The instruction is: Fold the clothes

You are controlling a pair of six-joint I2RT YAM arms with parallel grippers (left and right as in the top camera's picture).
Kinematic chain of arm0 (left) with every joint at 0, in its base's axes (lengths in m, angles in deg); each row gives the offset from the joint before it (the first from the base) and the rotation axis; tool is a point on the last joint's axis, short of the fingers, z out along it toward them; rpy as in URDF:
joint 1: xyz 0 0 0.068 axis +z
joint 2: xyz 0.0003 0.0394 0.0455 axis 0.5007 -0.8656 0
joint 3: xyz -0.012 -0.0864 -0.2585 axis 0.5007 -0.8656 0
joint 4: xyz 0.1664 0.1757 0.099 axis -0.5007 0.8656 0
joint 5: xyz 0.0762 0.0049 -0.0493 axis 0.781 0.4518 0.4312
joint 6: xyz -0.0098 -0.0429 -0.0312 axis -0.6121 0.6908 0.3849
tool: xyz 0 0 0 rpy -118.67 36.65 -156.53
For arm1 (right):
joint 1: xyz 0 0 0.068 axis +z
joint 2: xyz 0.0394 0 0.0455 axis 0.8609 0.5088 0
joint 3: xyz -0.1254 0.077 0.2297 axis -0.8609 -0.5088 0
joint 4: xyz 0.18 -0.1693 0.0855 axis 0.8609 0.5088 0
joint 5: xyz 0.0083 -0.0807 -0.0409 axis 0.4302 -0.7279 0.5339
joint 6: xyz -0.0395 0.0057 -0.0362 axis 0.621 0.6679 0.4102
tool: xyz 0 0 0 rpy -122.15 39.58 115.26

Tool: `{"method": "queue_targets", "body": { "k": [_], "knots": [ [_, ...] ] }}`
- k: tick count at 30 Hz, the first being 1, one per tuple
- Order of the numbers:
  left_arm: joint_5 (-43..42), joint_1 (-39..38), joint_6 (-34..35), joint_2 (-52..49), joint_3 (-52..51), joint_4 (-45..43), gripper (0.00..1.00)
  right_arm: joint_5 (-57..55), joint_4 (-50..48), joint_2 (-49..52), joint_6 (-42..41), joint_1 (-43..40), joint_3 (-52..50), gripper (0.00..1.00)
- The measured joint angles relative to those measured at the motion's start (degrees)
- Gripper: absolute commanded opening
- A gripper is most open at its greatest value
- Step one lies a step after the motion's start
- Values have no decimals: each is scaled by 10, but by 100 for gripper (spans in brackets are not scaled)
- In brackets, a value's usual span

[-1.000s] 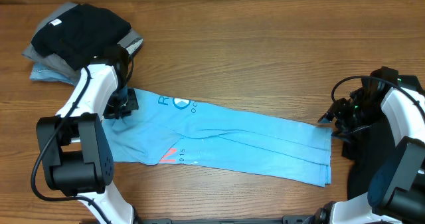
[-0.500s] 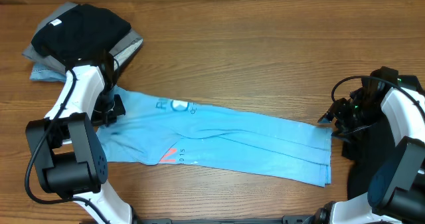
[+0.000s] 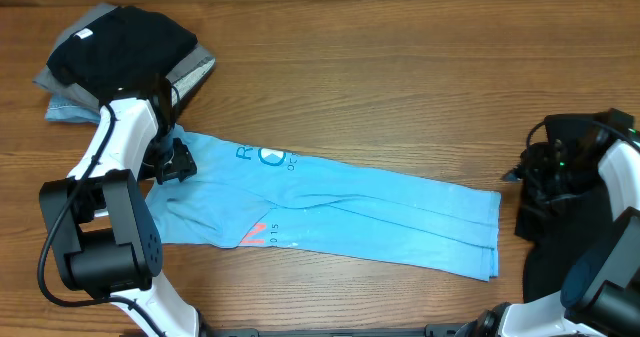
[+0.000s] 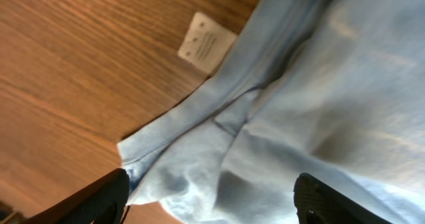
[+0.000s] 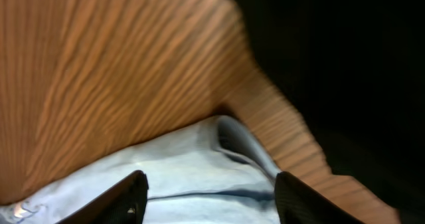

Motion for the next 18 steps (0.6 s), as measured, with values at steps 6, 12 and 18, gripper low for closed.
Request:
{"method": "queue_targets", "body": {
  "k": [6,12,18],
  "knots": [
    [-20,0,0,0,0,-22,75,0,16,0,-6,-1,-47,51],
    [-26,0,0,0,0,-26,73,-10,6,0,-14,3,-105,46],
    [-26,0,0,0,0,-26,72,-12,-13,0,-17,3,-130,26]
  ]
}}
